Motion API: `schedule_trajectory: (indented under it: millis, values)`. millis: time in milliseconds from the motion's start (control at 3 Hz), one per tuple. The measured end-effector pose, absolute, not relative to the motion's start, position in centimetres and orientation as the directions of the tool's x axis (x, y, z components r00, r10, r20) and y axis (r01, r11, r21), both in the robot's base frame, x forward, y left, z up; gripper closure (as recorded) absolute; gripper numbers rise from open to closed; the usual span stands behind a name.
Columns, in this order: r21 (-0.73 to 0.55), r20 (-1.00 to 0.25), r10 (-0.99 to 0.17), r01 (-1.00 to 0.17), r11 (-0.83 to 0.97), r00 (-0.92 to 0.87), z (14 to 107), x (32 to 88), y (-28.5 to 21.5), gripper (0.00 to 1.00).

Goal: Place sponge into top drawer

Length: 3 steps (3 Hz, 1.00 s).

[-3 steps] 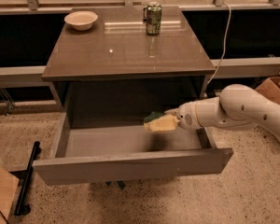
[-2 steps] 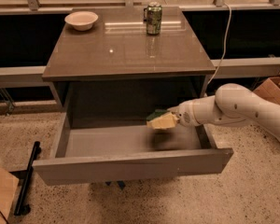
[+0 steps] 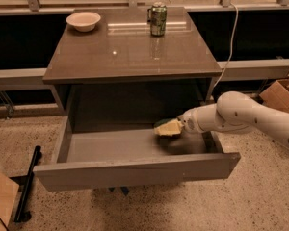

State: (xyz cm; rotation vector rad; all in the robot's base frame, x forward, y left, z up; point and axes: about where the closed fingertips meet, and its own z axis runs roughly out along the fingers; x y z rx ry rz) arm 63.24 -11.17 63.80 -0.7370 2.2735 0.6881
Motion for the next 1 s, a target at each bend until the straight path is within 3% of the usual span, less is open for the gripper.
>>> schedule_trajectory:
  millis: [333, 667, 1000]
  values:
    - [0.294, -0.676, -0.295, -0.615, 0.732, -0.675, 64.23, 61.96, -11.9, 0.12]
    - [0.296, -0.676, -0.296, -0.616, 0.73, -0.675, 64.26, 61.95, -11.7, 0.0]
    - [0.296, -0.676, -0.296, -0.616, 0.73, -0.675, 64.26, 61.95, -11.7, 0.0]
